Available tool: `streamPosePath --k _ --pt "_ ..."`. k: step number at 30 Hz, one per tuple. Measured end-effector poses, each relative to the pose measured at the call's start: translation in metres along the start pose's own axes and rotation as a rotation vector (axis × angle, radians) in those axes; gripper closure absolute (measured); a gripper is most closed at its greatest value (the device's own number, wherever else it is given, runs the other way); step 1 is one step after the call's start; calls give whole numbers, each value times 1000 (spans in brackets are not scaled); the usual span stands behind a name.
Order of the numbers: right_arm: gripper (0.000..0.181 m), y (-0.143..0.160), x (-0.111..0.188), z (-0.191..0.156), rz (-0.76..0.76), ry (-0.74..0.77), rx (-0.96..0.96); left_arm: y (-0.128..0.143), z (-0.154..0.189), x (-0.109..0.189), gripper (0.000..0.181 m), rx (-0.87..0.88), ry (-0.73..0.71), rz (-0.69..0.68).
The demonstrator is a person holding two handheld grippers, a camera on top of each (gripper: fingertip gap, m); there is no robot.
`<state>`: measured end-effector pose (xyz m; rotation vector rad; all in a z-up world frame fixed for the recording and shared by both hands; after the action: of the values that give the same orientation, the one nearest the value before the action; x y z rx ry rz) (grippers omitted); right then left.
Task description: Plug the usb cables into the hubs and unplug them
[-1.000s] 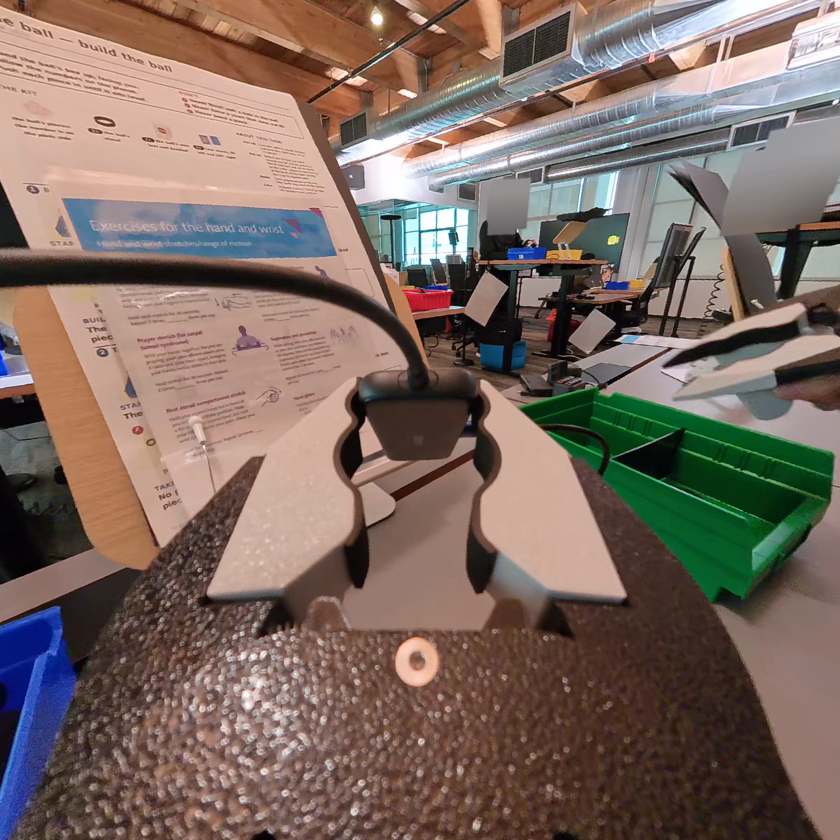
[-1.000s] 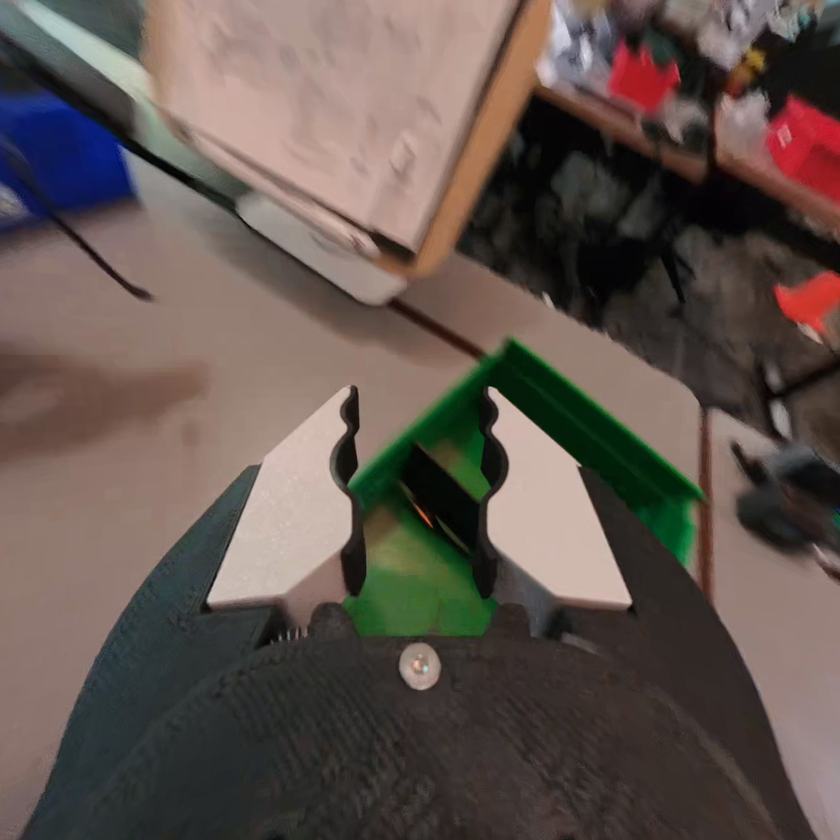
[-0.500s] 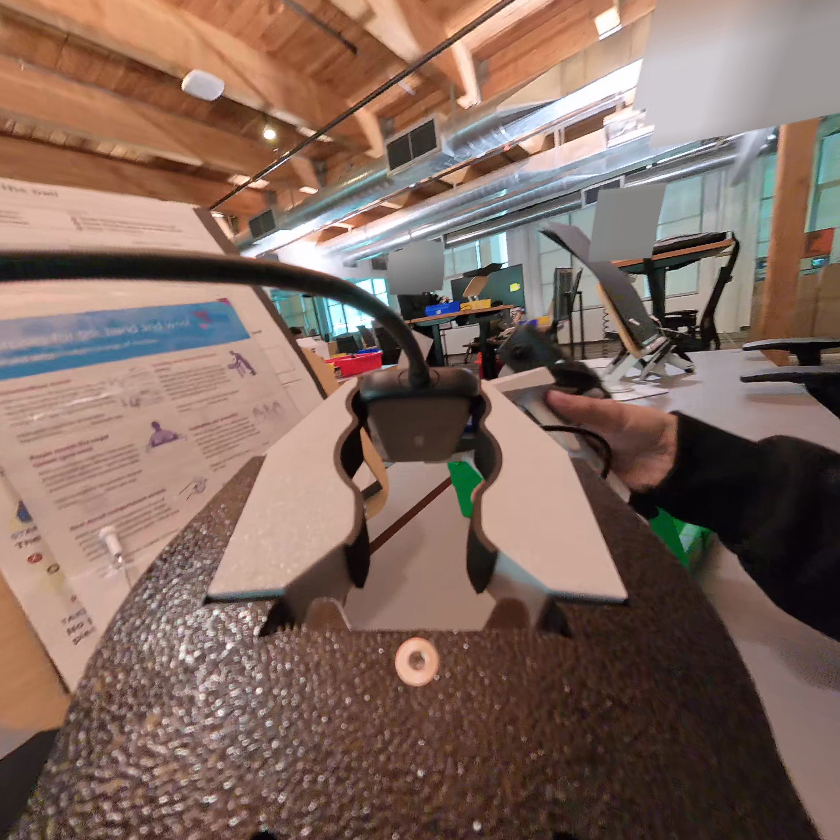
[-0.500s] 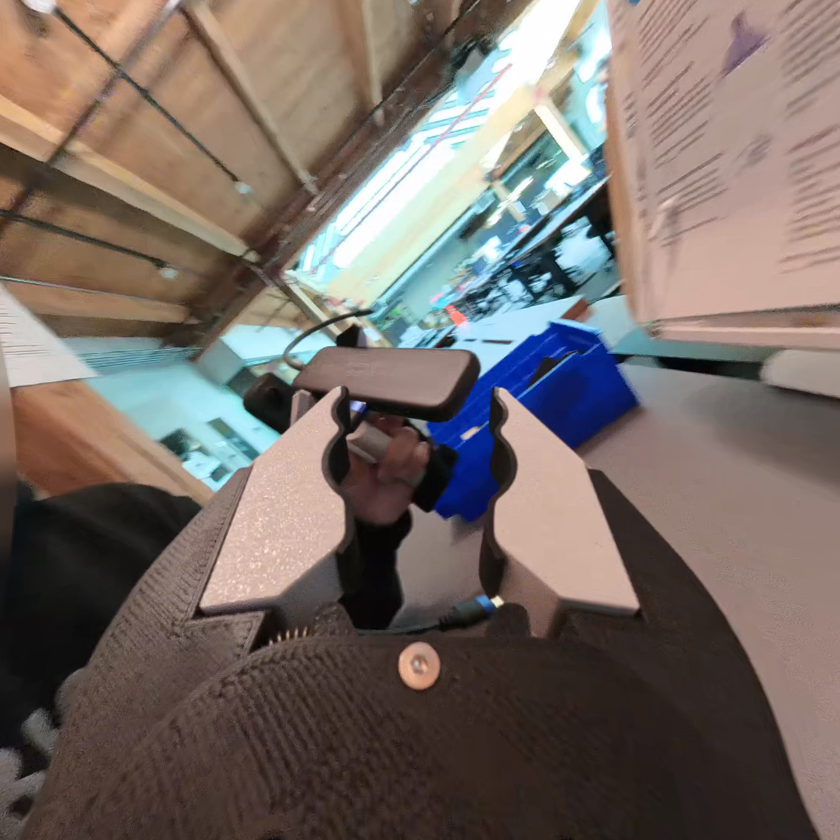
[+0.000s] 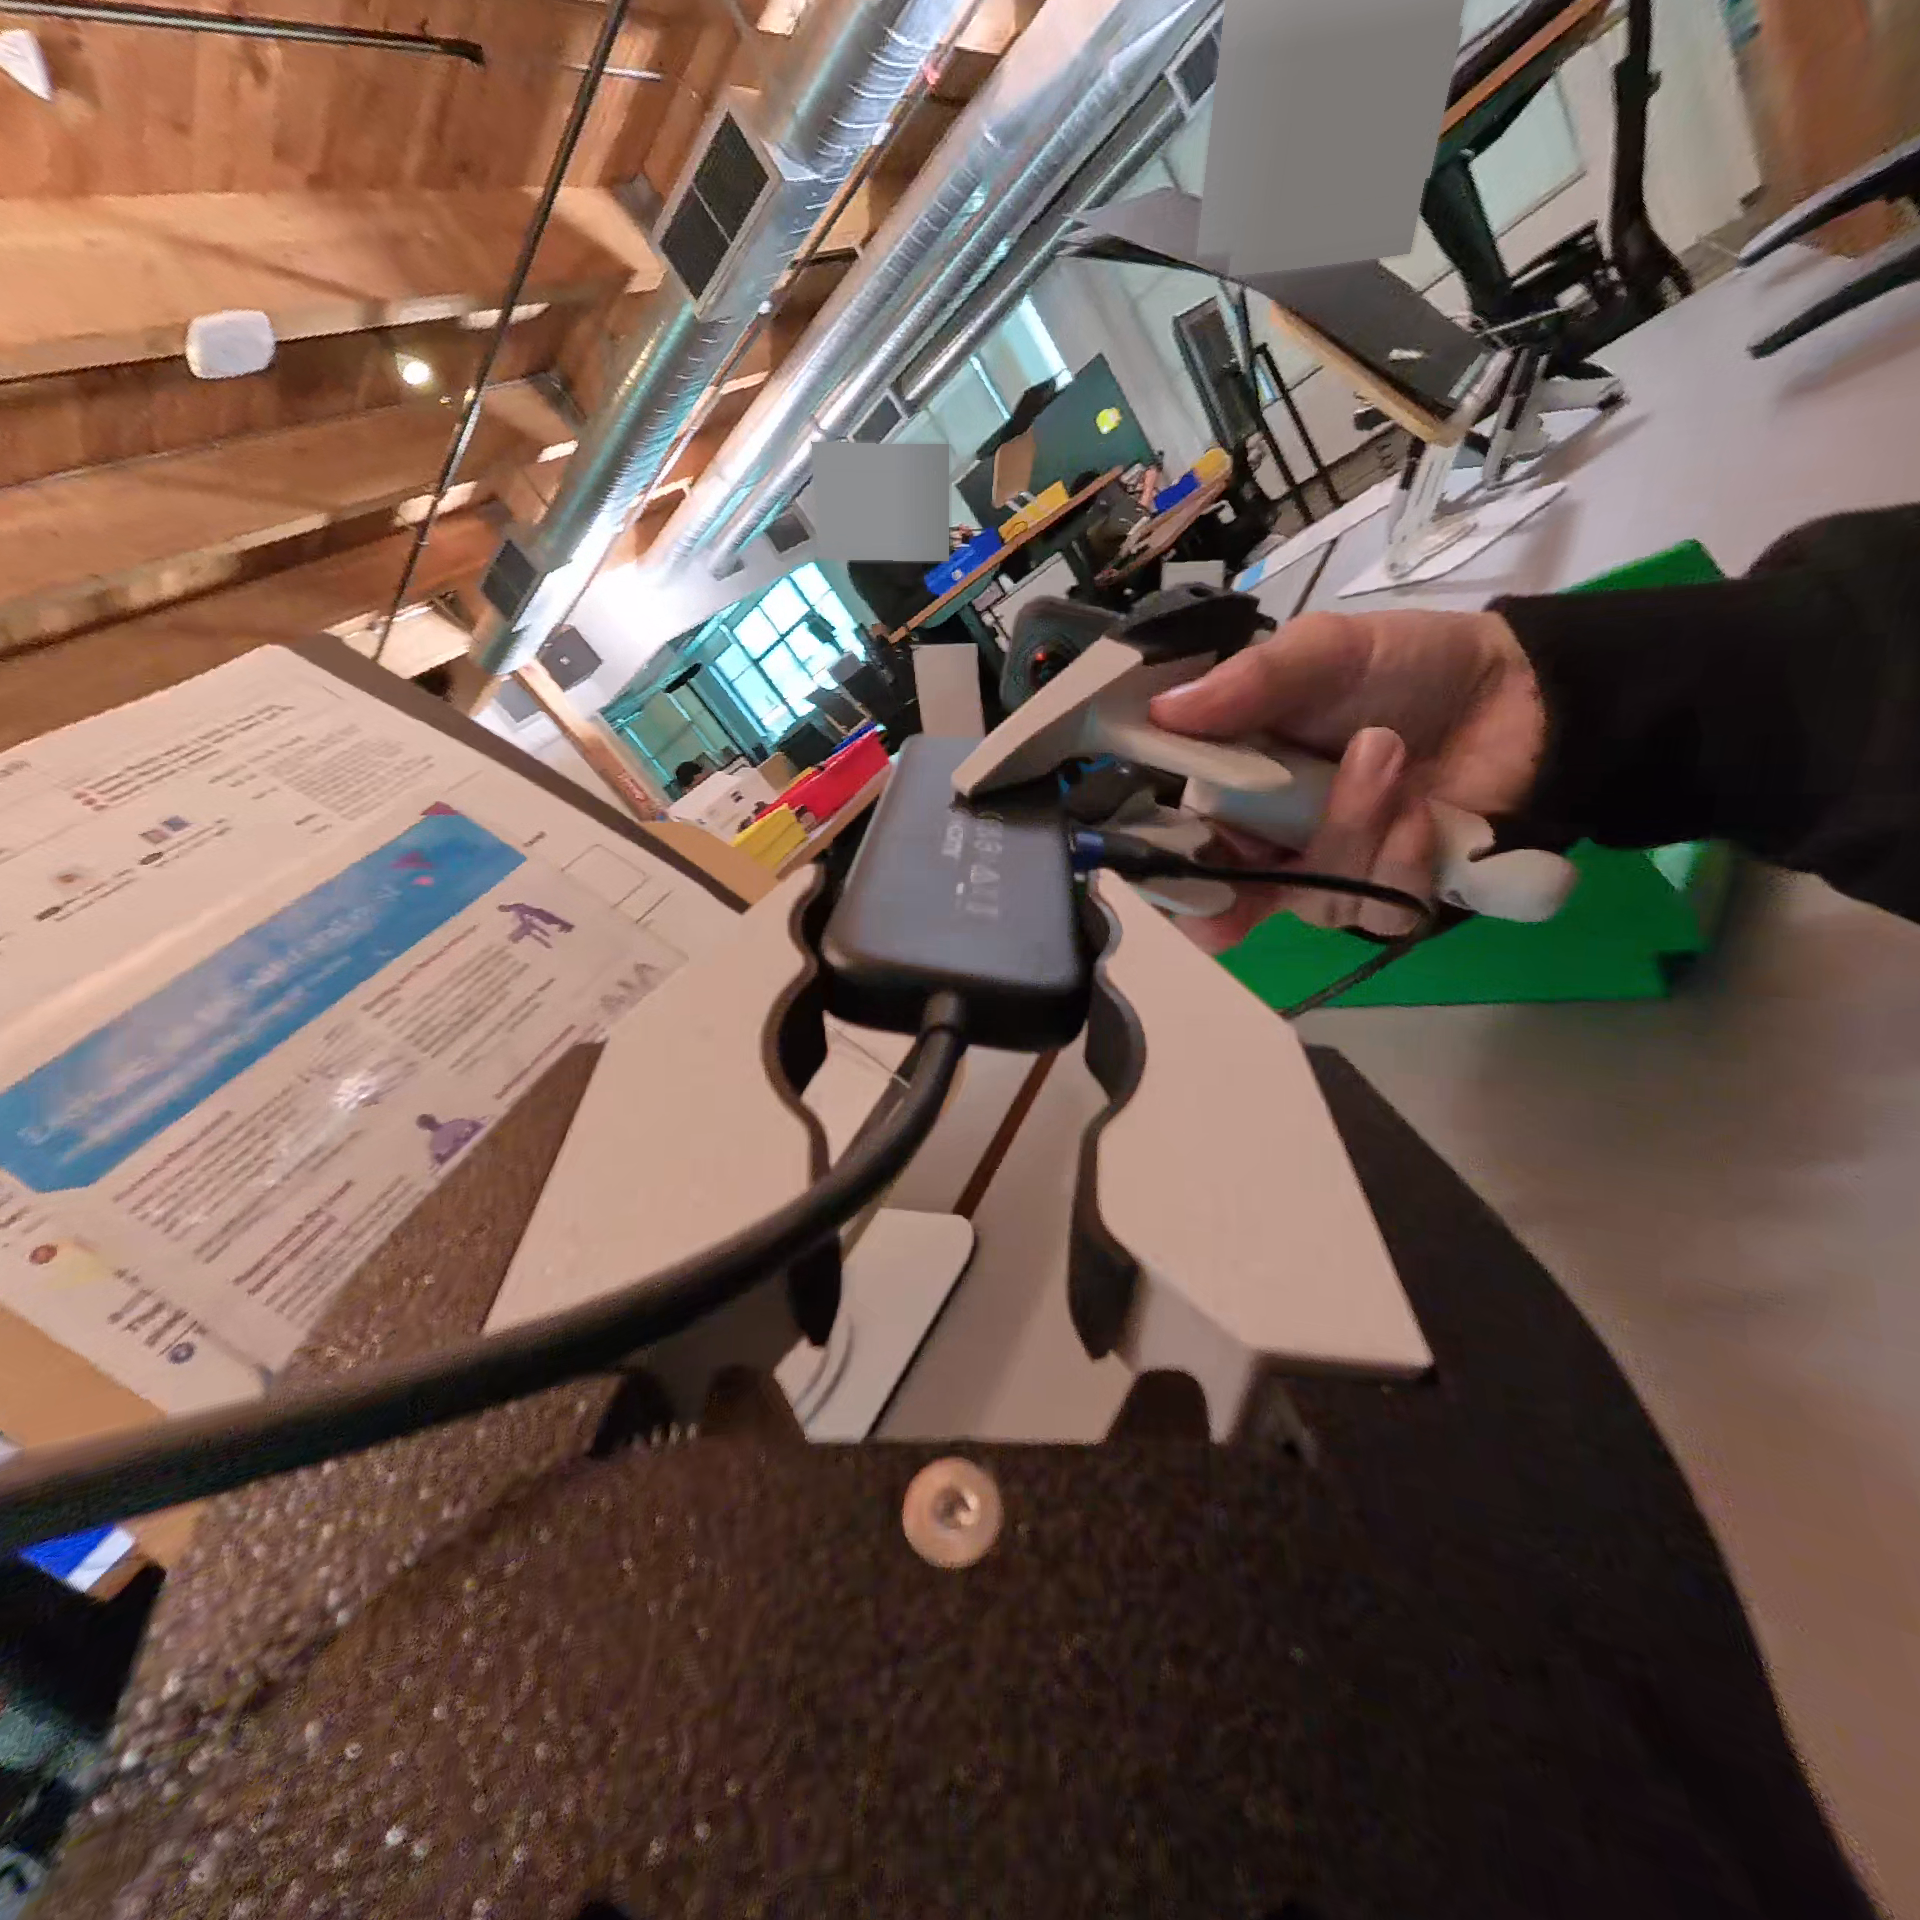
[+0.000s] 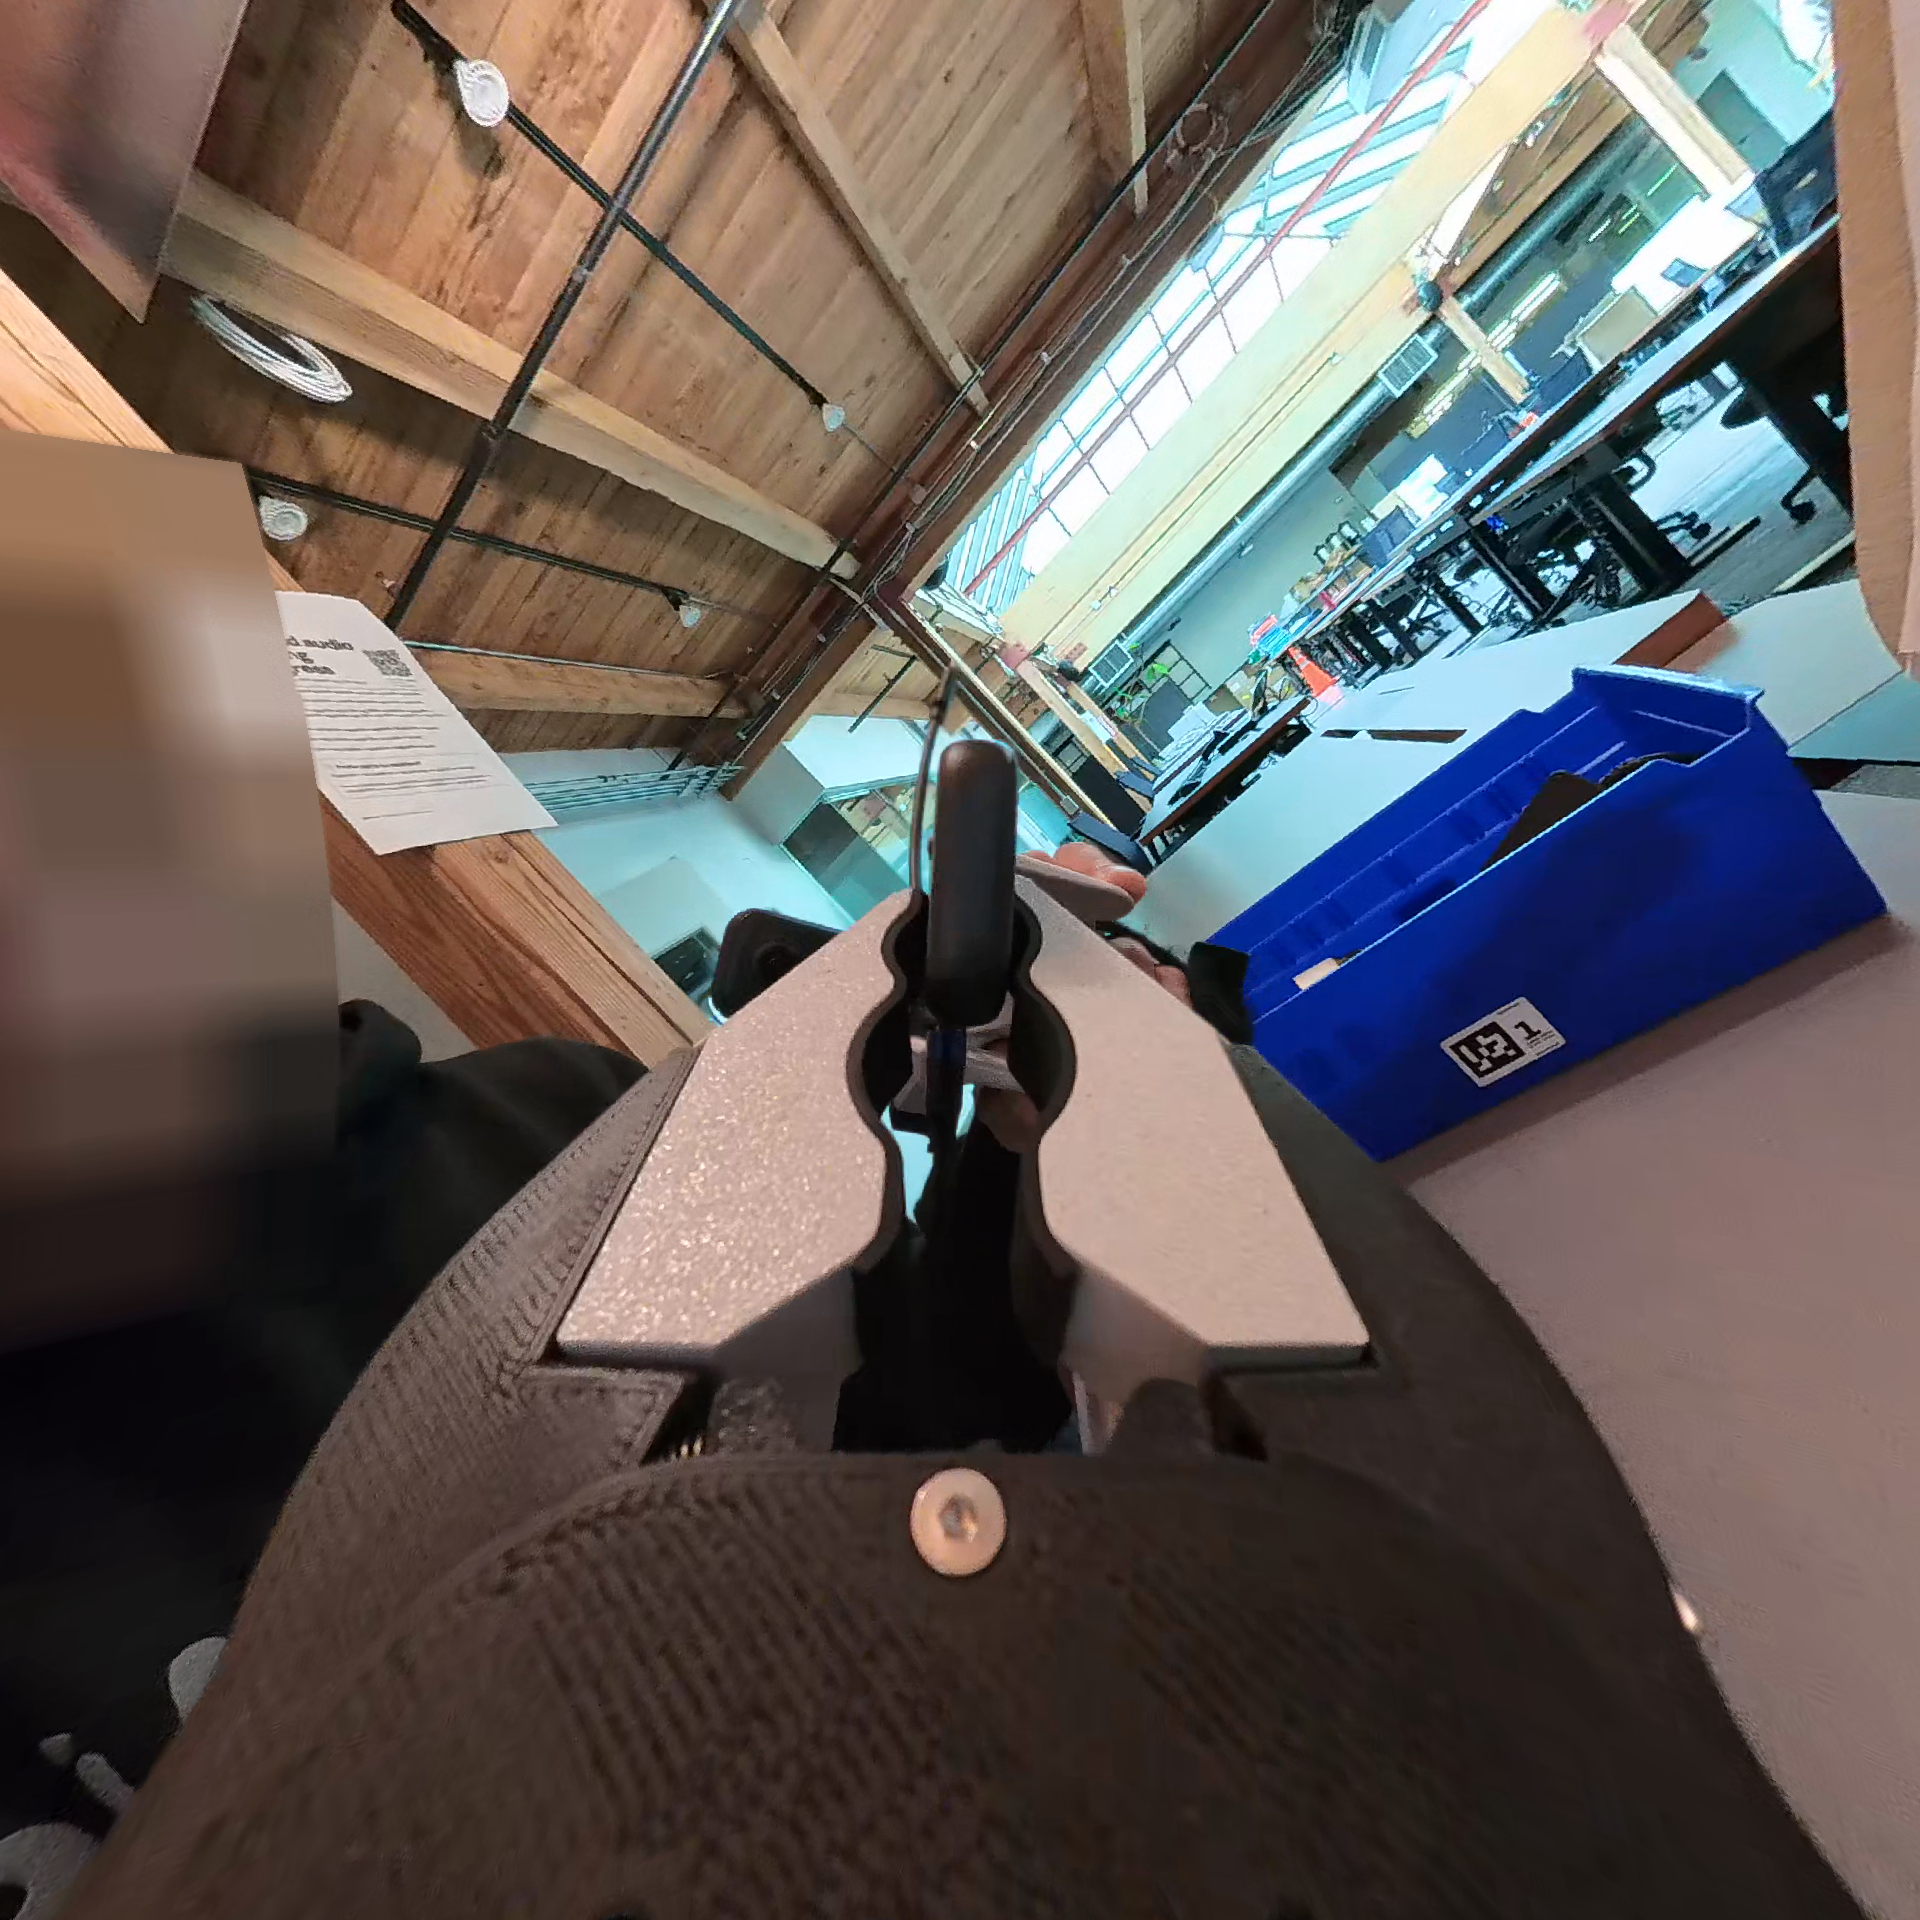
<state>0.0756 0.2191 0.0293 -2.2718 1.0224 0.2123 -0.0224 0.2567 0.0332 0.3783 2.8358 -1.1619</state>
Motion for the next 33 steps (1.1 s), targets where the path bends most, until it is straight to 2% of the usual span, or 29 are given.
streamPosePath --k 12,19,24,27,30,31,33 --pt "170 5 -3 4 -35 -6 -30 3 2 4 136 -144 -16 9" --pt "169 2 -2 10 2 8 -49 8 0 1 135 -63 -22 -26" --pt "165 -6 1 17 59 95 -4 15 -1 -5 135 36 -27 -116" --pt "153 -12 3 19 88 215 149 18 -2 -11 135 97 -53 -147" --pt "121 -16 4 15 97 400 424 23 -9 -11 135 128 -120 -202" --pt "115 -17 4 11 101 446 526 25 -13 -10 135 146 -148 -212" --pt "116 -17 0 -2 107 509 752 30 -22 -4 136 188 -219 -240"
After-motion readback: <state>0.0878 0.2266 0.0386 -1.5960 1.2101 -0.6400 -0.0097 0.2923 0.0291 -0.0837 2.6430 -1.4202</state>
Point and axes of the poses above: each gripper's, where its closed fingertips meet, x back along the fingers, y out of its underside, z = x × y across the jaws, the point moved 5 cm from there along x, back along the fingers, and after that the axes turned 11 degrees about -x, right-handed, at the moved point
